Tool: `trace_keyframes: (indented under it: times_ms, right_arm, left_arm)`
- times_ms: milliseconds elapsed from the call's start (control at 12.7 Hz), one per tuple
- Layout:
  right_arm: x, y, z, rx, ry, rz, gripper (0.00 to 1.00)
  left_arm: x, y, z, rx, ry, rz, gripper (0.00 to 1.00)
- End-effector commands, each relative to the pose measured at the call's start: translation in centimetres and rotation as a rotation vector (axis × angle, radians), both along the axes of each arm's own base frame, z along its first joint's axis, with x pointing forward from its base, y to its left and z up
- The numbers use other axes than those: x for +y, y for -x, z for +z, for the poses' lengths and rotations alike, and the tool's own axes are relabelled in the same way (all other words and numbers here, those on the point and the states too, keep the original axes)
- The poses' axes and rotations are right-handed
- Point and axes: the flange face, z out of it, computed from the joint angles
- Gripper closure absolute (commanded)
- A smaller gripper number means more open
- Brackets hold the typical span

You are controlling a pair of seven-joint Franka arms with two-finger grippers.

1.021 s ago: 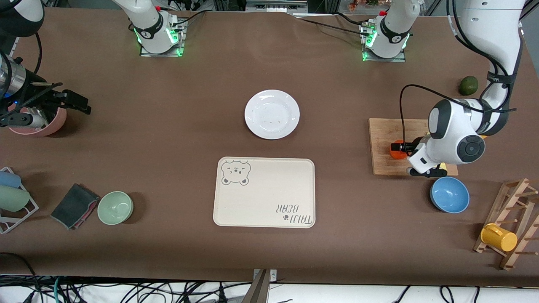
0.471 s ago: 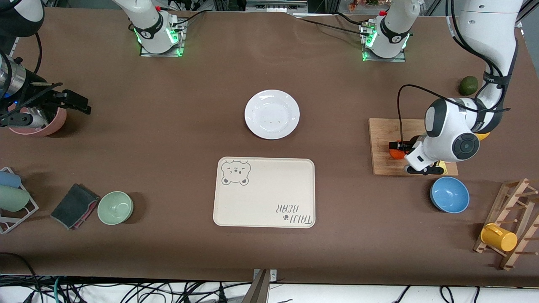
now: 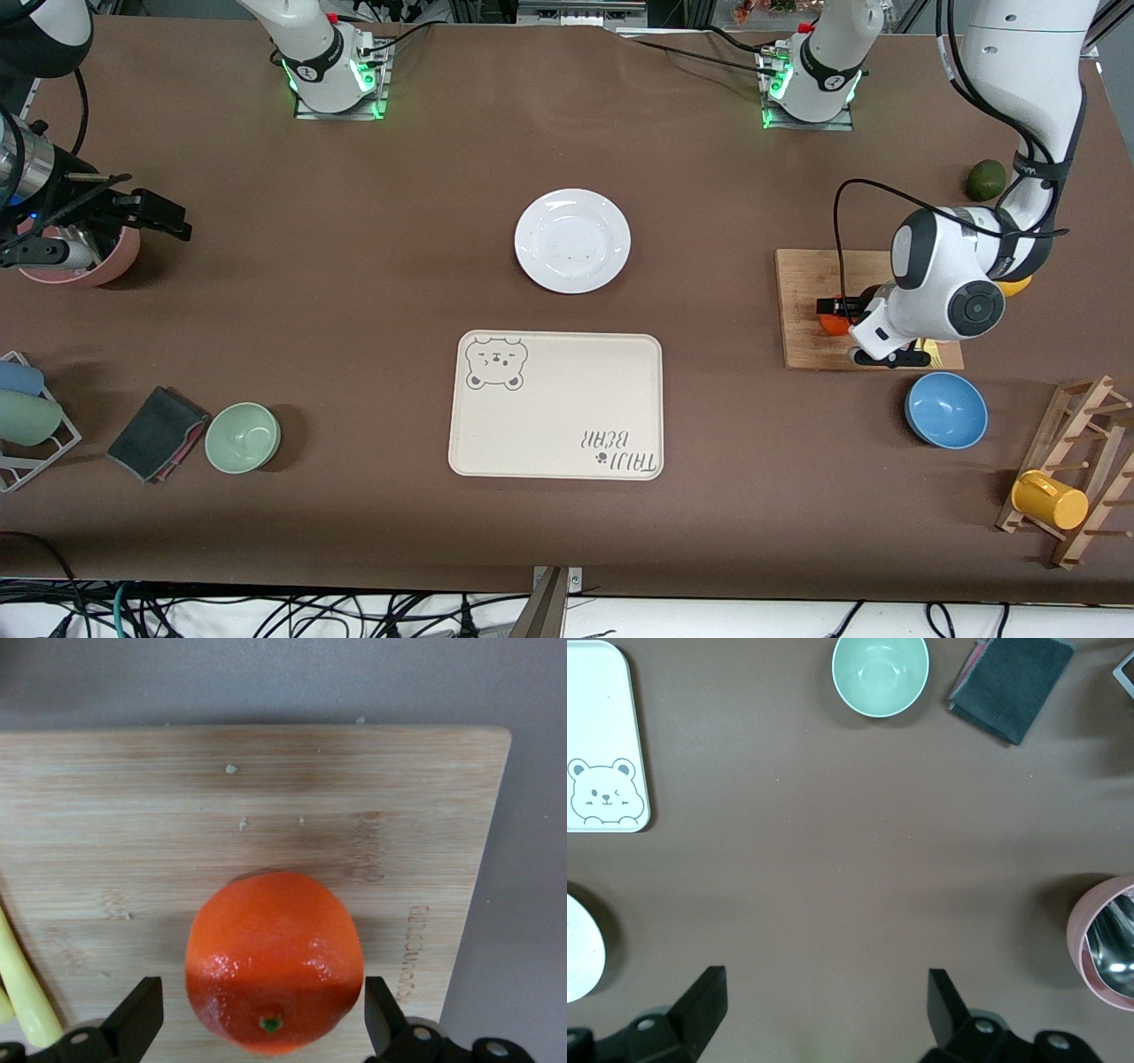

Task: Place orange and plate with both arms
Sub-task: 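Close the left gripper around the orange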

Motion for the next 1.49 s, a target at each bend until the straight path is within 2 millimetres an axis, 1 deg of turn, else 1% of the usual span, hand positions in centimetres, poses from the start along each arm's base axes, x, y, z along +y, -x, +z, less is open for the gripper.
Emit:
trace_keyframes:
  times_ms: [0,550,629,707,786,864,1100,1257,1414]
  right_arm:
    - [-0.1,0.2,0.2,0.003,-0.017,0.009,0.0]
    - [-0.1,0.2,0.2,0.001,-0.017,0.009,0.0]
    - [-0.1,0.2,0.2,0.003,-0.017,0.009,0.0]
    - [-0.1,0.2,0.2,0.003,-0.017,0.009,0.0]
    - [-0.1,0.2,0.2,0.001,-0.017,0.009,0.0]
    - [-0.1,0.2,0.2,0.003,-0.017,0.009,0.0]
    - [-0.1,0.2,0.1,0.004,-0.018,0.01,0.0]
    - [-0.1,0.2,0.1,0.004,-0.018,0.01,0.0]
    - [-0.1,0.3,0.1,0.009,-0.018,0.009,0.0]
  left_arm:
    - [-0.2,-0.1,-0.4,-0.017,0.013,0.013,0.0]
    - [-0.2,0.0,-0.7,-0.014,0.012,0.012,0.0]
    - [-0.2,-0.2,-0.7,-0.016,0.012,0.012,0.02]
    - [-0.3,-0.2,-1.2,-0.01,0.013,0.01,0.05]
    - [-0.2,-0.2,-1.3,-0.008,0.013,0.012,0.14]
    - [-0.2,-0.2,-1.4,-0.007,0.012,0.012,0.18]
    - [-0.3,-0.2,-1.4,-0.007,0.013,0.013,0.44]
    - [-0.4,-0.2,-1.3,-0.006,0.011,0.035,0.53]
    - [-0.7,-0.7,-0.7,-0.009,0.006,0.046,0.55]
